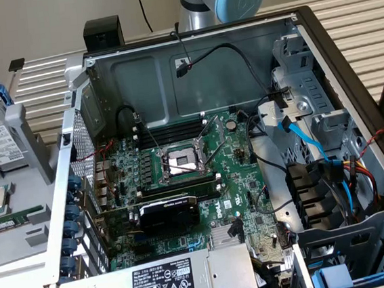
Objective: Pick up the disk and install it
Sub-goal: 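Pick up the disk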
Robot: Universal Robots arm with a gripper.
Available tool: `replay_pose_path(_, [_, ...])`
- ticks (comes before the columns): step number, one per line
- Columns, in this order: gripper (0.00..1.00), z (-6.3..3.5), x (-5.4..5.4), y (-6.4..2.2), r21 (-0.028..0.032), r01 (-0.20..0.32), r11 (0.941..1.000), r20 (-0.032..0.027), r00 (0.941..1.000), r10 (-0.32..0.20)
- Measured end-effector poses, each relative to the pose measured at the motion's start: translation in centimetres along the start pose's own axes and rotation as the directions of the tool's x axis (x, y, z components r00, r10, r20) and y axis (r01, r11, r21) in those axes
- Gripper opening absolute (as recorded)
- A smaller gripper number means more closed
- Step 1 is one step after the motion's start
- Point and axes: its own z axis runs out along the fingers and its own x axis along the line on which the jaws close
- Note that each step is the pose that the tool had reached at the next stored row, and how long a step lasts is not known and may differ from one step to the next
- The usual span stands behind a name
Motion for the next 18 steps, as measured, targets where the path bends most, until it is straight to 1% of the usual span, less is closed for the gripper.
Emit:
replay_pose_path(3, [0.38, 0.0, 0.0, 0.0, 0.0001, 0.0, 1.0, -0.0004, 1.0, 0.0])
replay_pose_path(6, [0.38, 0.0, 0.0, 0.01, 0.0028, 0.0, 1.0, -0.0027, 1.0, 0.0])
replay_pose_path(12, [0.38, 0.01, 0.0, 0.09, 0.0055, 0.0, 1.0, -0.0033, 1.0, 0.0])
replay_pose_path(18, [0.38, 0.02, -0.08, 0.23, 0.015, 0.001, 0.9999, -0.0041, 1.0, -0.001])
